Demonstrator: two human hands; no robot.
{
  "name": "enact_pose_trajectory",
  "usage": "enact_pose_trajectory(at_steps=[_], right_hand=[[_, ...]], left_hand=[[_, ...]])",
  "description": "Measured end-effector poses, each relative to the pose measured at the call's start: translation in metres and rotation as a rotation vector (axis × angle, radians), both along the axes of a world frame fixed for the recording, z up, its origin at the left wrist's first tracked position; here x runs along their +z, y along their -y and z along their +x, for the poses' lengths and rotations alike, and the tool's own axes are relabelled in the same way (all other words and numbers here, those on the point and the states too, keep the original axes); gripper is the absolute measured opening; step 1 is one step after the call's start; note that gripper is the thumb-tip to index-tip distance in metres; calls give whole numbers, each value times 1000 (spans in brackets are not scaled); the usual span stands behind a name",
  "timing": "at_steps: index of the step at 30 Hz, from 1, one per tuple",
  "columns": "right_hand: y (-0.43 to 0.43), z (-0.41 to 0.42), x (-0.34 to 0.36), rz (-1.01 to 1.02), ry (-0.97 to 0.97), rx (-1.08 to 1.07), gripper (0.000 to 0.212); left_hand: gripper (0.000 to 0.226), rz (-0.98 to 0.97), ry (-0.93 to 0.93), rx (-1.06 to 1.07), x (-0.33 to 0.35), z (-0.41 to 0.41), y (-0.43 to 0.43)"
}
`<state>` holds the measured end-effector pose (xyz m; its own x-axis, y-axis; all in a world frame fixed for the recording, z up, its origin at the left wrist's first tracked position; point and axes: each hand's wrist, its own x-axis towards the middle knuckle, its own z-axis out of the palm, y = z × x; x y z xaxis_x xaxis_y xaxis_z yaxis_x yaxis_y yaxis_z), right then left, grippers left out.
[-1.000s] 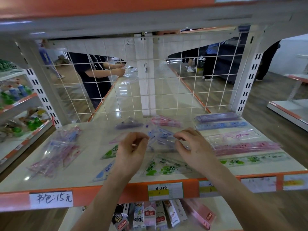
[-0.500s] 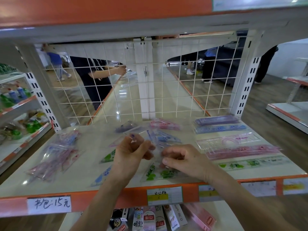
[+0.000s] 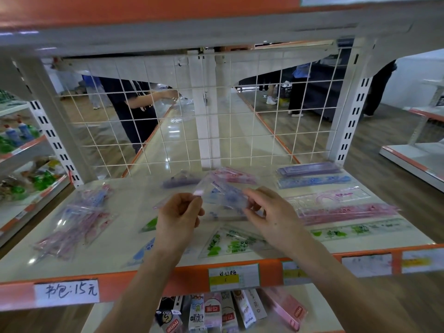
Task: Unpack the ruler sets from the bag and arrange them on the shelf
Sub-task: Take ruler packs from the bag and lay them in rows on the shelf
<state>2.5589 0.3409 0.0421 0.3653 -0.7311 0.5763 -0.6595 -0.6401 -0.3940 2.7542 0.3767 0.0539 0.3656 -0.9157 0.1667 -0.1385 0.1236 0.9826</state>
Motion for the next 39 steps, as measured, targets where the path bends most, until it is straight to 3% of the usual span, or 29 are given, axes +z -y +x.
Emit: enact_pose_trajectory(at_steps=[6,10,14,20,39], right_hand=[[-2,2,2,-26,-74,-50,41],[-2,1,0,1,-62,-69,32],[1,0,-2,42,-100,-130,36],[3,1,-2,105,-203,-172,35],[1,3,4,305,-293,-233,35]], left_hand=[[12,21,130,24,-1,-1,1],[9,-2,388,80,-8,0,6],[9,-79,715,141,-20,2,11],[30,-48,956,251,-24,0,12],[36,20,998,252,-24,-2,12]])
